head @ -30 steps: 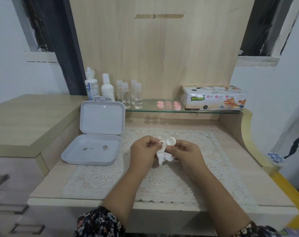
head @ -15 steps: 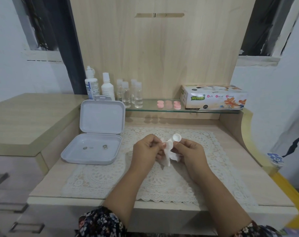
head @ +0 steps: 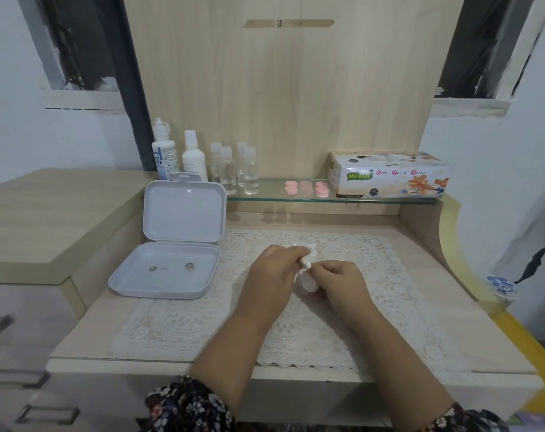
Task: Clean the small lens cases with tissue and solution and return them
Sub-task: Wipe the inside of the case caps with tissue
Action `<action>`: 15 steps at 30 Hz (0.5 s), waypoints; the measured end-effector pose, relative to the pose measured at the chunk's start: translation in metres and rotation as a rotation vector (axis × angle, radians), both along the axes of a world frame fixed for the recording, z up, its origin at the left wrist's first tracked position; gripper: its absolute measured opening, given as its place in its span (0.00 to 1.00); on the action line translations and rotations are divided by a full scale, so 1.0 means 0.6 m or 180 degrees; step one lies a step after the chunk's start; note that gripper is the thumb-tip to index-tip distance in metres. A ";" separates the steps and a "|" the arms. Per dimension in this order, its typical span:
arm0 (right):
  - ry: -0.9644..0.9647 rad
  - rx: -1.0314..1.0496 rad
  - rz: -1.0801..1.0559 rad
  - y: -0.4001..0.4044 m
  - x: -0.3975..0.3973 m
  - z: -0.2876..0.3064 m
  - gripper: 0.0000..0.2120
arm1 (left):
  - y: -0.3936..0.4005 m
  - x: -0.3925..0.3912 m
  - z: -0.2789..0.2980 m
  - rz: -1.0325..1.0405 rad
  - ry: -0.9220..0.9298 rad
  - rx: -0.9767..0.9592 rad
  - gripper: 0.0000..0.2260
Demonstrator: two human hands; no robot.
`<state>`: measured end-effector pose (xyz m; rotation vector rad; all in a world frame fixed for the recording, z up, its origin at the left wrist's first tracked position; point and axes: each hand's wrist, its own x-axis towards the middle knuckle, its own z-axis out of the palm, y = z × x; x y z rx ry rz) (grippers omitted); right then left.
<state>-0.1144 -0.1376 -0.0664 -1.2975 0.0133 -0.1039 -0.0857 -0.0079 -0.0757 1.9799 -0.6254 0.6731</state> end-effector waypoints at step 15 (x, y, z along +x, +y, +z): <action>-0.0327 -0.1457 -0.0092 -0.010 0.019 -0.021 0.08 | -0.003 -0.005 0.024 0.0416 0.1452 -0.0936 0.10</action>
